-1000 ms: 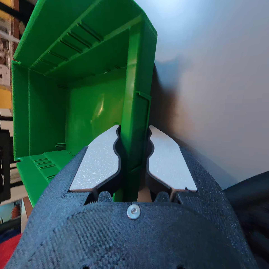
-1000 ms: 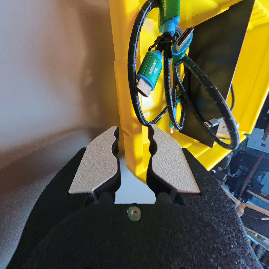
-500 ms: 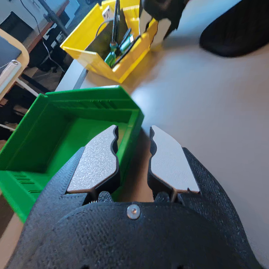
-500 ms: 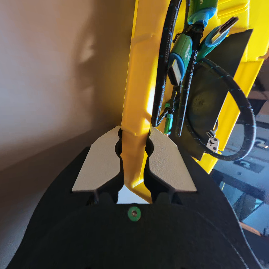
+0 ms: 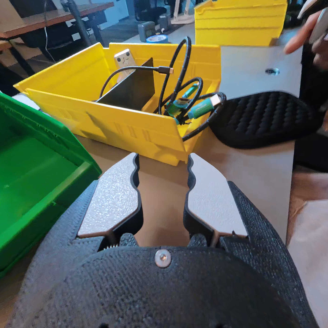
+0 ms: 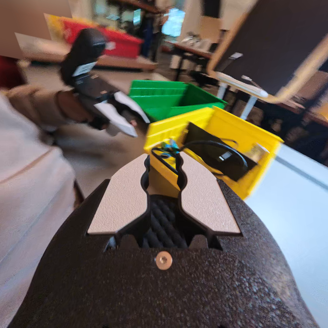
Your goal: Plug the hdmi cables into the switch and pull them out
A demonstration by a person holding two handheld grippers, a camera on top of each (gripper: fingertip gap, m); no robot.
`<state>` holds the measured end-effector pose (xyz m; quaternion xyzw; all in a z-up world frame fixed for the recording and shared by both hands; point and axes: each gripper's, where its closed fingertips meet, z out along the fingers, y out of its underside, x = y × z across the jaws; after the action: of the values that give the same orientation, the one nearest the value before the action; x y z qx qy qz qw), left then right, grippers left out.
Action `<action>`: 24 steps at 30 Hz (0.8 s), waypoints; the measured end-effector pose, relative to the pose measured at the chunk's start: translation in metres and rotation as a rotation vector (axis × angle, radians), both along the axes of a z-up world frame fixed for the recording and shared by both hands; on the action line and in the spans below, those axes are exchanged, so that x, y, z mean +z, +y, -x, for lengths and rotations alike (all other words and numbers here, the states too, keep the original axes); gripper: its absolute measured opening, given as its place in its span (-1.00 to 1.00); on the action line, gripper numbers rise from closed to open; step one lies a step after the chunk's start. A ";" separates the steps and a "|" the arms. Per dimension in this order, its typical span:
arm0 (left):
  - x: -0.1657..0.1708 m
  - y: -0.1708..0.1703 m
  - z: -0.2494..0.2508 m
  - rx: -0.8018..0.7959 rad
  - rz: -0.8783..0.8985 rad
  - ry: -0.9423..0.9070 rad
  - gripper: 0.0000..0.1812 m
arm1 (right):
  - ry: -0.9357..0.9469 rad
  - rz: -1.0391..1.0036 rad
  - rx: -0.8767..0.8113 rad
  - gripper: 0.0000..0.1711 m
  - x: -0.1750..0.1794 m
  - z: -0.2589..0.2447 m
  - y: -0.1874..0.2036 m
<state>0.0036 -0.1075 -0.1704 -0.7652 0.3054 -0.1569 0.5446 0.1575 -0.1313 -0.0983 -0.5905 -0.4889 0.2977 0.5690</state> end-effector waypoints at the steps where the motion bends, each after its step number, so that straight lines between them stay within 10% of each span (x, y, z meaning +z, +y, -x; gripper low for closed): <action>1: 0.001 0.003 -0.003 0.010 0.018 -0.060 -0.42 | 0.045 0.063 -0.097 -0.68 -0.005 -0.016 0.018; 6: 0.016 0.024 -0.018 0.086 0.002 -0.298 -0.38 | 0.051 0.252 -0.433 -0.34 -0.052 -0.060 0.101; 12: 0.006 0.031 -0.034 0.095 -0.031 -0.192 -0.33 | -0.021 0.269 -0.437 -0.30 -0.065 -0.038 0.155; 24: -0.006 0.020 -0.026 0.067 -0.003 -0.220 -0.35 | -0.036 0.182 -0.526 -0.33 -0.036 -0.059 0.177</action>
<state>0.0295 -0.0876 -0.1760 -0.7522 0.2184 -0.2213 0.5809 0.2162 0.0461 -0.1344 -0.7508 -0.3002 0.1721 0.5627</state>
